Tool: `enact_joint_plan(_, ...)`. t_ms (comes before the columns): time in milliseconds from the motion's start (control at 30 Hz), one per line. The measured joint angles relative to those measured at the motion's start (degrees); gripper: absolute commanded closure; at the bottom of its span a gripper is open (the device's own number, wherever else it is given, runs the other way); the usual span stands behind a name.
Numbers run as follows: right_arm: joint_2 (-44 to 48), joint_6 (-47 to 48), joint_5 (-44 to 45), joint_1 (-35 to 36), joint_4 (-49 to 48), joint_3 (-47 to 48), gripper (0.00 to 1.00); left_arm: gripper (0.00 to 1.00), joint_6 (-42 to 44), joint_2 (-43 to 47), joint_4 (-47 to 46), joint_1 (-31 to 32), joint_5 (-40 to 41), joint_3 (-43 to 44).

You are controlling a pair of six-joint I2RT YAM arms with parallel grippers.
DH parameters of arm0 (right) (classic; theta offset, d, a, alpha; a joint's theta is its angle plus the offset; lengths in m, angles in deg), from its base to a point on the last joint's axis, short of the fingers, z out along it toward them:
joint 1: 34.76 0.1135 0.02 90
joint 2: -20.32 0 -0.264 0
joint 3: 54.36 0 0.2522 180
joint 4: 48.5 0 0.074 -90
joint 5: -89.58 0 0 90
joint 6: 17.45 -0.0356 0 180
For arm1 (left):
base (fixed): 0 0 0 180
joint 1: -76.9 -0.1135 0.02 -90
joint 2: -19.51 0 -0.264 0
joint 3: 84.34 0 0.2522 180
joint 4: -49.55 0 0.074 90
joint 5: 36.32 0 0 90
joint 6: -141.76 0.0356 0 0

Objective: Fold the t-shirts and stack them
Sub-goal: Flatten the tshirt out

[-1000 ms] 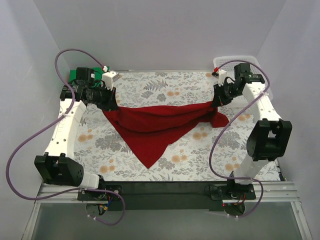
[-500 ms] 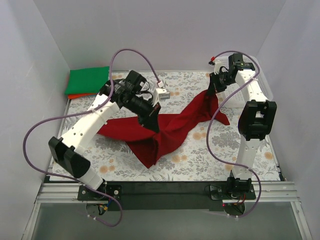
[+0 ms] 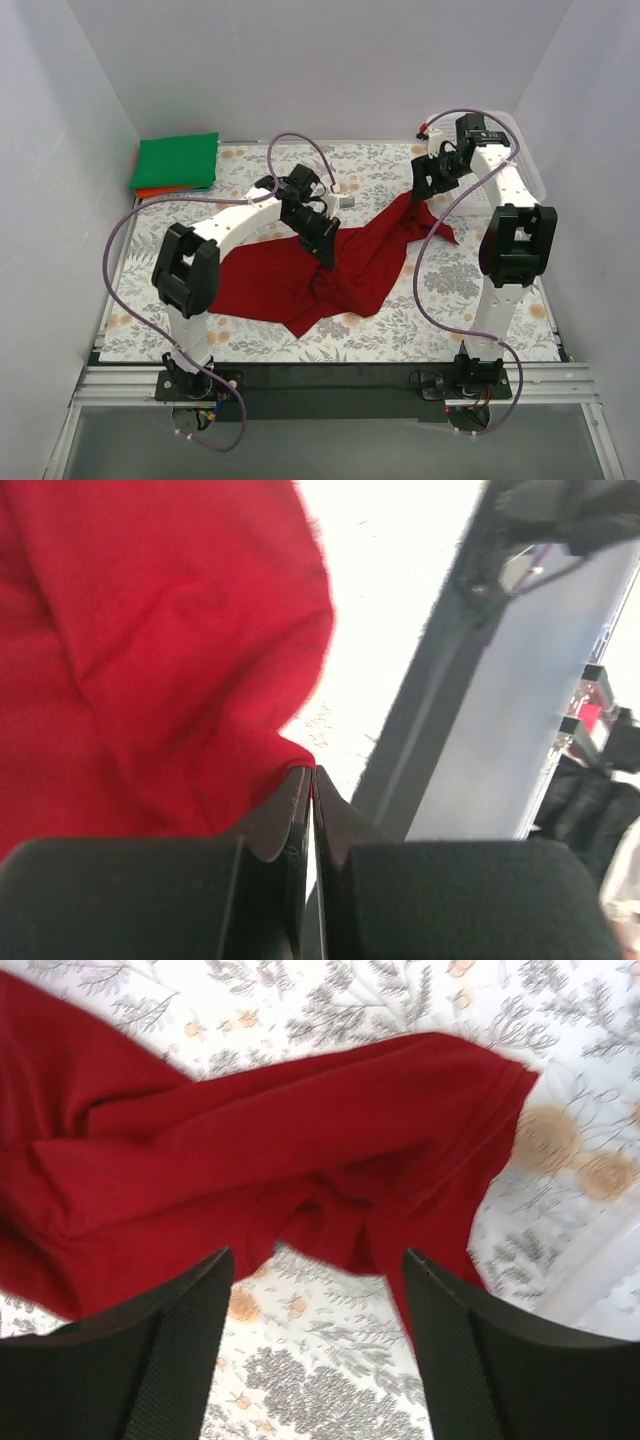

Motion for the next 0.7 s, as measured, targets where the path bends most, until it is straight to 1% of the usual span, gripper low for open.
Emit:
enact_joint_plan(33, 2.4, 0.6, 0.0, 0.1, -0.4, -2.8, 0.33, 1.0, -0.6, -1.4, -1.3, 0.0, 0.0, -0.9)
enact_joint_plan(67, 4.8, 1.2, -0.1, 0.2, -0.7, -5.7, 0.37, 1.0, -1.5, -3.1, -2.5, 0.0, 0.1, -2.1)
enact_joint_plan(133, 11.9, 2.8, -1.2, 0.5, -0.3, -13.2, 0.44, 1.0, -3.2, -5.8, -4.8, -0.2, 0.4, -3.8)
enact_joint_plan(167, 16.2, 3.7, -1.8, 1.0, -0.3, -17.4, 0.5, 1.0, -4.0, -7.0, -5.6, -0.5, 0.5, -4.3)
enact_joint_plan(233, 24.4, 5.4, -2.7, 3.5, 0.3, -24.2, 0.54, 1.0, -5.4, -8.4, -7.1, -1.3, 0.9, -4.4)
enact_joint_plan(267, 28.1, 6.0, -3.1, 6.0, 0.3, -26.8, 0.55, 1.0, -6.0, -8.9, -7.7, -2.0, 1.0, -4.3)
enact_joint_plan(367, 36.6, 6.4, -3.5, 16.3, -2.0, -33.4, 0.54, 1.0, -8.1, -10.2, -9.0, -5.4, 1.8, -2.9)
enact_joint_plan(400, 38.6, 6.3, -3.4, 20.7, -3.2, -35.4, 0.54, 0.98, -8.7, -10.9, -9.3, -6.7, 1.8, -2.0)
enact_joint_plan(433, 39.6, 6.2, -2.8, 25.1, -4.5, -37.1, 0.55, 0.9, -9.0, -11.5, -9.6, -7.7, 1.8, -1.4)
enact_joint_plan(500, 39.3, 5.5, -1.7, 31.2, -6.3, -39.2, 0.57, 0.78, -9.6, -12.7, -10.4, -9.8, 1.7, -0.7)
enact_joint_plan(533, 38.3, 4.9, -0.7, 33.6, -7.4, -40.0, 0.57, 0.74, -9.8, -13.0, -10.3, -10.3, 1.7, -0.7)
enact_joint_plan(567, 37.0, 4.6, 0.3, 35.5, -8.5, -40.5, 0.57, 0.66, -10.0, -13.2, -10.1, -10.7, 1.6, -0.8)
enact_joint_plan(633, 34.3, 3.3, 3.1, 39.5, -10.8, -41.6, 0.57, 0.61, -10.1, -13.2, -9.7, -10.9, 1.1, -1.2)
enact_joint_plan(667, 33.0, 2.6, 4.7, 41.7, -11.9, -42.0, 0.57, 0.56, -10.2, -13.1, -9.4, -11.3, 0.8, -1.2)
enact_joint_plan(700, 32.2, 1.9, 6.4, 43.8, -13.0, -42.5, 0.57, 0.53, -10.0, -12.9, -8.8, -11.6, 0.2, -1.3)
